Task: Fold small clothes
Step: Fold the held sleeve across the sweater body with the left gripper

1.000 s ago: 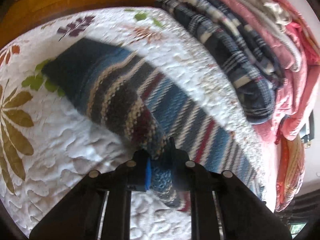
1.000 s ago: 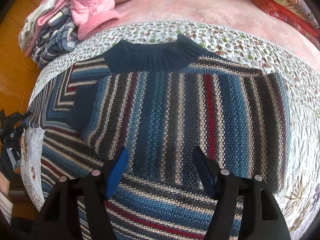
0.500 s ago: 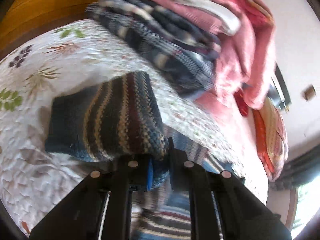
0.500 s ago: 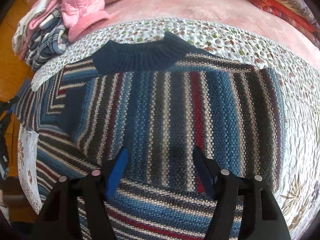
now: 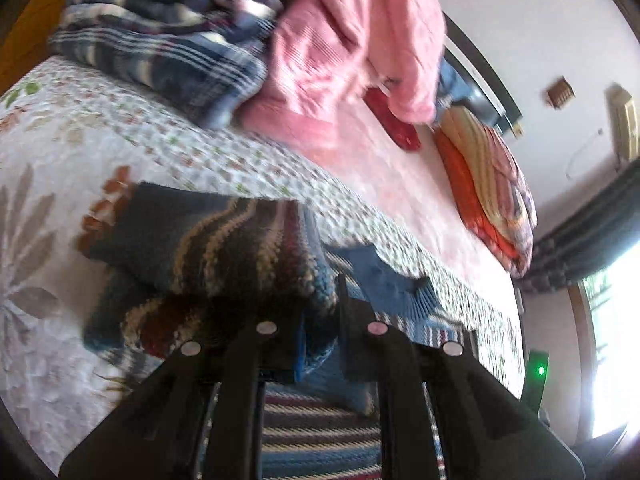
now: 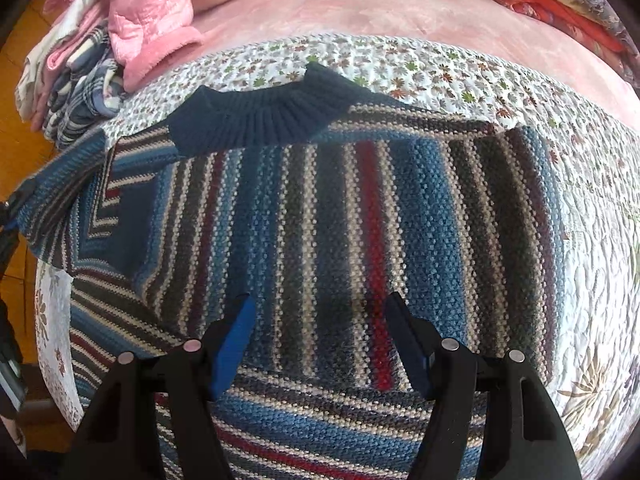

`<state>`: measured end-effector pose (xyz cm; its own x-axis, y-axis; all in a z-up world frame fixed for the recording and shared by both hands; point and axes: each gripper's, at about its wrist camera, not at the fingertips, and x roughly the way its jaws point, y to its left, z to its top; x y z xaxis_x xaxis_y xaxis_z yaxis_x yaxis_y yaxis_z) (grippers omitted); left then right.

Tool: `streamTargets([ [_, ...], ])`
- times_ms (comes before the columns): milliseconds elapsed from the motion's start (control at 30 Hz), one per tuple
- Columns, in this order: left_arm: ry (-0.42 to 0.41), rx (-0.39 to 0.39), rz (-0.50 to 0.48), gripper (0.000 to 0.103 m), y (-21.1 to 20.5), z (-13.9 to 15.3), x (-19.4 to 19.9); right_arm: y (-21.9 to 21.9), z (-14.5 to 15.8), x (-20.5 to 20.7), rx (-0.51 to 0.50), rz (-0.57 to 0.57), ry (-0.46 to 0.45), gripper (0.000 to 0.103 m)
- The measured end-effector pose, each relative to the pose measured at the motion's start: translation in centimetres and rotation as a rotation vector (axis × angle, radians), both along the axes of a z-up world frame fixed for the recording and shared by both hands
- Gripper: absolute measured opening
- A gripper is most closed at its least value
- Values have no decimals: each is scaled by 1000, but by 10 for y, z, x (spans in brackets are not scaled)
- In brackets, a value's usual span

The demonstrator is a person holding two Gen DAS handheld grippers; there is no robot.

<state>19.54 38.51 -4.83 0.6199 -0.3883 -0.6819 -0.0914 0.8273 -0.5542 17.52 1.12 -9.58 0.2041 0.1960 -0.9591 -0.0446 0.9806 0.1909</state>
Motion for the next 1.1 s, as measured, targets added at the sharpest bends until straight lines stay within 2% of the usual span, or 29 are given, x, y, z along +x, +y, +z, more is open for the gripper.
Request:
streamTargets([
  [133, 43, 34, -46, 13, -21, -19, 4, -1, -3, 0, 2, -5, 8, 68],
  [300, 174, 14, -102, 24, -30, -53, 6, -1, -7, -1, -9, 1, 18, 68],
  [500, 242, 23, -120, 34, -28, -53, 3, 2, -8, 1, -23, 10, 21, 68],
  [567, 343, 77, -105, 38, -27, -46, 0, 3, -8, 1, -28, 14, 21, 68],
  [633, 456, 105, -76, 36, -26, -44, -5, 4, -9, 1, -30, 13, 24, 68],
  [700, 518, 16, -24, 36, -15, -39, -15, 5, -10, 1, -36, 13, 26, 68],
  [733, 530, 1, -9, 36, -11, -36, -18, 6, -10, 1, -39, 14, 26, 68],
  [833, 501, 13, 66, 39, 8, -13, -22, 10, -7, 2, -13, 13, 27, 68],
  [933, 431, 47, 126, 51, 32, 4, -16, 18, 1, 0, 54, 12, 28, 68],
  [1033, 359, 102, 160, 57, 59, 2, -4, 37, 11, -2, 133, 46, 30, 68],
  [1100, 353, 168, 150, 57, 73, -9, 1, 52, 16, -3, 192, 60, 40, 68],
])
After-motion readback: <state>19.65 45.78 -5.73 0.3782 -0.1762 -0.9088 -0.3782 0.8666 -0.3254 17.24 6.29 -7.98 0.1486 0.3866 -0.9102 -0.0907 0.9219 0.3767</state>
